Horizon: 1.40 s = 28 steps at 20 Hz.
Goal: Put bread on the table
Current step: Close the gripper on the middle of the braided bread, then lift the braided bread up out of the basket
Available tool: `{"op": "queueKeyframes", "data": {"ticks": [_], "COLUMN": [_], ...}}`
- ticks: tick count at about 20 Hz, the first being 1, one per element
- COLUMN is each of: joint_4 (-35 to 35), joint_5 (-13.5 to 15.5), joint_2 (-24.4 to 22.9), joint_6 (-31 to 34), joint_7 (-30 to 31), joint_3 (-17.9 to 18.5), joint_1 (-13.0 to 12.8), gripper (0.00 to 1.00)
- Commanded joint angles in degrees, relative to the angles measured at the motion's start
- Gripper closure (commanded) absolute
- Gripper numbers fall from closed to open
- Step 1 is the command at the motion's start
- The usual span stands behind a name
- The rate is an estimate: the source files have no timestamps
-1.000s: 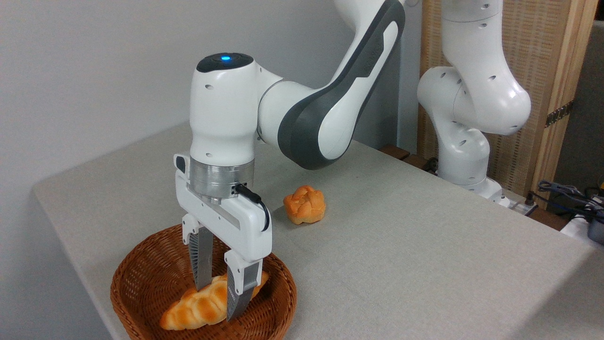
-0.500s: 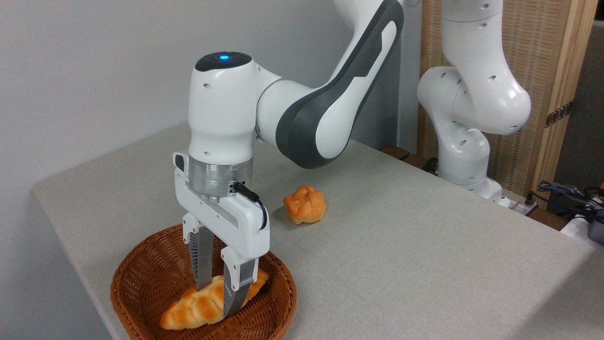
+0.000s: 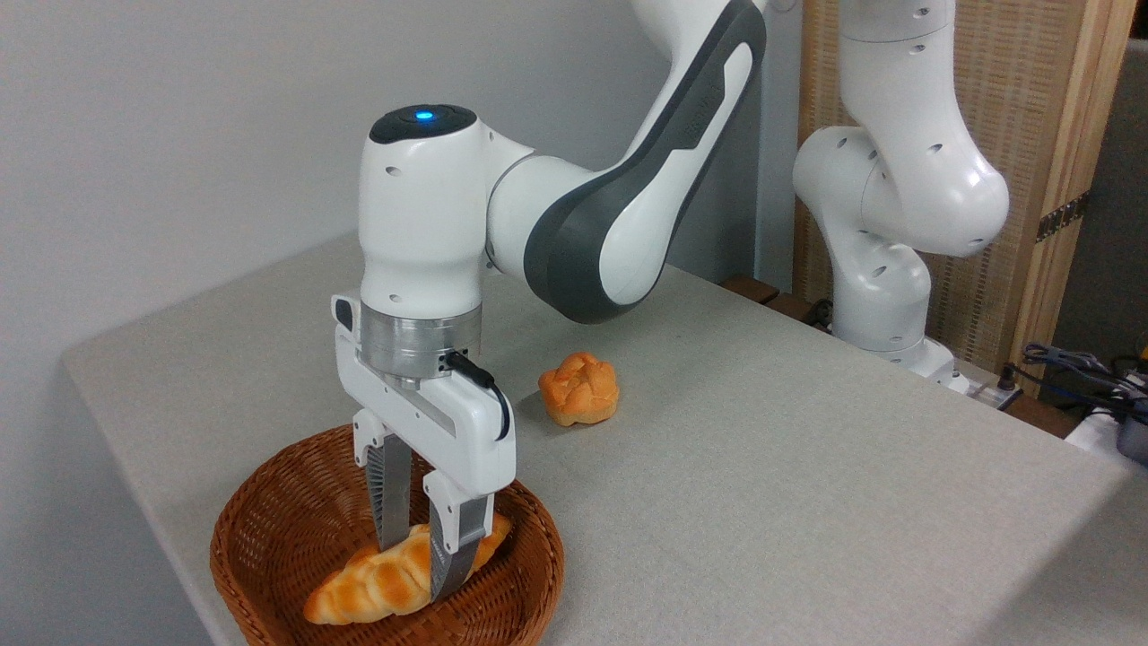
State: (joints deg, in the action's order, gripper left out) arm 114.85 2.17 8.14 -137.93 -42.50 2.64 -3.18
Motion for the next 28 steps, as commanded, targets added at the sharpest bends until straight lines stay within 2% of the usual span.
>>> {"op": "queueKeyframes", "data": {"ticks": [1,12,14,17,19,21,26,28], "joint_4": [0.4,0.3,-0.2,-3.0,-6.4,-10.1,-14.3,-14.7], "joint_5": [0.8,1.3,2.1,2.8,4.6,7.8,17.3,18.6], "joint_2": [-0.2,-0.3,-0.7,-1.6,-1.6,-1.7,-3.2,-4.7], "joint_6": [1.7,2.8,4.1,9.2,13.1,15.8,15.8,16.1], "joint_7": [-0.8,-0.7,-0.7,-0.7,-0.6,-0.4,0.0,0.0], "joint_3": [0.2,0.2,0.2,0.4,0.6,0.9,2.9,3.1], "joint_1": [-0.2,-0.2,-0.2,-0.2,-0.2,-0.2,-0.2,-0.1], "gripper": [0.72,0.77,0.77,0.77,0.77,0.77,0.77,0.77]}}
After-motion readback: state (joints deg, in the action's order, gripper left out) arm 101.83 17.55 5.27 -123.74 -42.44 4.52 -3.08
